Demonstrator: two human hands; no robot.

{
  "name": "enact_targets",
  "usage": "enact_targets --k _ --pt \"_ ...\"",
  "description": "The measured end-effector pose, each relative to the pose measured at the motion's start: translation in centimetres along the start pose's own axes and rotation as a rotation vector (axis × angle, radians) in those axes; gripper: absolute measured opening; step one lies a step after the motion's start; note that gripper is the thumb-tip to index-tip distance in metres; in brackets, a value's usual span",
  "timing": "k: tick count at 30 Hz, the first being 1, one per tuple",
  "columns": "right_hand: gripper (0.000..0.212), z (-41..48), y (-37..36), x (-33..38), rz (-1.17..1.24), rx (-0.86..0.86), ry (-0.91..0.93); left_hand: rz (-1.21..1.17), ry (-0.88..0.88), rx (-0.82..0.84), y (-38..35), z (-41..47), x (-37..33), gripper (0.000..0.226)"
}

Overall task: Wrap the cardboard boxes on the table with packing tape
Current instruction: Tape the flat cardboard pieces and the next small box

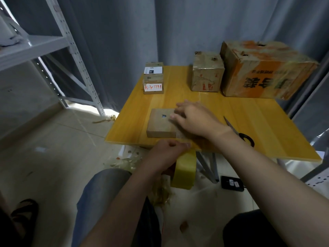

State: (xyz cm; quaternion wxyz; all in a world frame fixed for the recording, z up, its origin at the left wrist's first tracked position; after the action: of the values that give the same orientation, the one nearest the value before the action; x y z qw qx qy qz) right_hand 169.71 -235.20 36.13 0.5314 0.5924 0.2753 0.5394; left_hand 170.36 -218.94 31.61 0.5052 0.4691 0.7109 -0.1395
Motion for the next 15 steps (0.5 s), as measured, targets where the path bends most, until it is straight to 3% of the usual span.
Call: enact_targets --k 4,15 --pt "0.072 -1.0 -2.8 -0.6 -0.037 0.247 -0.080 -0.025 -0.015 0.022 -0.1 -0.5 -0.2 0.026" --pt "0.079 -3.9 -3.0 0.6 -0.074 0.364 -0.236 0.015 -0.002 0.095 -0.7 -3.6 1.2 0.032"
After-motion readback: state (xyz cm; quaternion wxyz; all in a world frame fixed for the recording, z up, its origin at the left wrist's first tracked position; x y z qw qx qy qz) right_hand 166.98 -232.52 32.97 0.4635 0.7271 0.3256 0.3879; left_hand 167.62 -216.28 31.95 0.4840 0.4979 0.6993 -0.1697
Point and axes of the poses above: each hand's wrist, its own z-axis towards the middle knuckle, its own y-axis out of the back of the hand, x = y × z, the point moved 5 cm from there along z, towards the middle knuckle, and after that the axes turned 4 degrees about z, right-handed, at the moved point
